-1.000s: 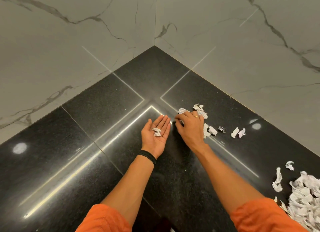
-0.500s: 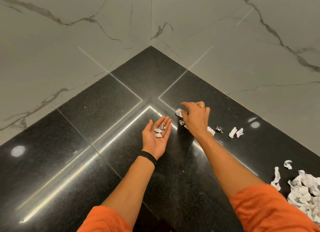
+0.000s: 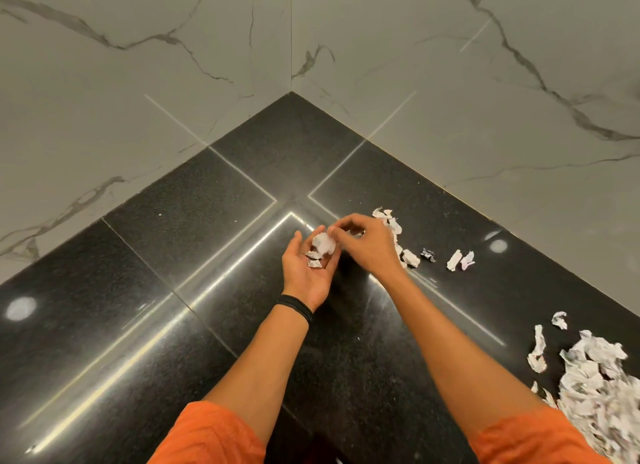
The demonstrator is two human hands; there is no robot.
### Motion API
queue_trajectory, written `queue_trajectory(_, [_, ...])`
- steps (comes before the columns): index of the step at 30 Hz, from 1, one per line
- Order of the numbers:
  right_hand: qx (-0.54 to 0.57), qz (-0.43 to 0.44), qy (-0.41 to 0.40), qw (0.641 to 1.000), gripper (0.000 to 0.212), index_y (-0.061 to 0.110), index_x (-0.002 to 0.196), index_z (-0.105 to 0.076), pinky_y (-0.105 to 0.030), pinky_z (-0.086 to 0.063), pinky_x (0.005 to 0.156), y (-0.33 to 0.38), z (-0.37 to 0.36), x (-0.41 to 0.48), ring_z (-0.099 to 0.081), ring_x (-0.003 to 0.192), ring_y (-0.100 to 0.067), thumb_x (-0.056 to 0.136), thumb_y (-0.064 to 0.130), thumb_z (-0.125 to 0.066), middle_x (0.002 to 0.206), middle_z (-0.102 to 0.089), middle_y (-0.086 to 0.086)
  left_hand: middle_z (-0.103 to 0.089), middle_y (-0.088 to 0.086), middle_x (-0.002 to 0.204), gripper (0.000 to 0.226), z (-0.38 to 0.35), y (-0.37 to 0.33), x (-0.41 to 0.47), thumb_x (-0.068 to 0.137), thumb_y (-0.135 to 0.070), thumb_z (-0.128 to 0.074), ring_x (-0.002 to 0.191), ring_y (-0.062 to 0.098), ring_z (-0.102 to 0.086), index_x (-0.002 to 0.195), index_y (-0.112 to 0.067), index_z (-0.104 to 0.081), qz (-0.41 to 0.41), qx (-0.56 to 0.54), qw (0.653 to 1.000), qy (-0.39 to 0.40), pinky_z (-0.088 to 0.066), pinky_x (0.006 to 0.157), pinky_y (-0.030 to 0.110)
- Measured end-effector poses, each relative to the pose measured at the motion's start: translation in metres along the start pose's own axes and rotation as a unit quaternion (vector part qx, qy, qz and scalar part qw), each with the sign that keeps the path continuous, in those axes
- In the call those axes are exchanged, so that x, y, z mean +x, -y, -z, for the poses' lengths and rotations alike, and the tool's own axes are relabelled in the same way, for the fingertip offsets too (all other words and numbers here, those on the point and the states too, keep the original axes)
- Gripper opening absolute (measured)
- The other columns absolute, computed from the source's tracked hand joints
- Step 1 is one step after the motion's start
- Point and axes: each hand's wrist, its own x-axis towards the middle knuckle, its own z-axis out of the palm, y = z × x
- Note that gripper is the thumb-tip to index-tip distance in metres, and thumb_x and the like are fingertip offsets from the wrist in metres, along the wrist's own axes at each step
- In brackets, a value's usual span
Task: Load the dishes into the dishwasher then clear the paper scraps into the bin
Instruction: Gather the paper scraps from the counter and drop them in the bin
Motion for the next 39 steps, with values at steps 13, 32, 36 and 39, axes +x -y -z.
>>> queue_trajectory(13, [-0.407,0.127,0.003,0.905,0.014,0.029,0.093,-0.076,-0.037,-0.024,0.078,-0.032,0.009,-0.008,-0.051,0.094,-0.020,0.093,0.025,-0.062,0.086,-0.072,0.011,-0.067,0.022,0.129,0.049,0.017,-0.002,-0.011,0.104,-0.039,-0.047,0.121,0.032,-0.064,0.130,0.000,-0.062,-0.004,0.002,1.000,-0.003,-0.050,0.103,0.041])
queue_trajectory(32, [-0.290,0.100,-0.088,0.948,0.009,0.027,0.096,-0.077,-0.033,-0.024,0.080,-0.035,0.003,-0.012,-0.049,0.095,-0.016,0.093,0.028,-0.069,0.088,-0.072,0.012,-0.067,0.021,0.128,0.049,0.010,0.001,-0.010,0.104,-0.039,-0.048,0.120,0.031,-0.064,0.130,0.000,-0.061,-0.015,0.042,0.999,-0.012,-0.052,0.100,0.039])
queue_trajectory(36, [-0.151,0.109,-0.120,0.975,0.006,0.032,0.094,-0.076,-0.032,-0.027,0.083,-0.015,-0.008,-0.038,-0.049,0.092,-0.007,0.087,0.031,-0.074,0.085,-0.069,0.021,-0.069,0.018,0.122,0.049,0.007,0.009,-0.007,0.103,-0.040,-0.049,0.115,0.028,-0.066,0.126,0.001,-0.062,-0.007,0.059,0.998,-0.009,-0.049,0.106,0.040])
queue_trajectory(39, [-0.107,0.124,-0.086,0.983,0.015,0.036,0.097,-0.075,-0.035,-0.036,0.089,-0.003,-0.013,-0.047,-0.052,0.097,-0.008,0.086,0.044,-0.070,0.088,-0.070,0.021,-0.065,0.022,0.128,0.049,0.004,0.016,-0.003,0.103,-0.042,-0.048,0.122,0.030,-0.063,0.127,-0.002,-0.062,0.009,0.057,0.998,0.001,-0.046,0.110,0.042])
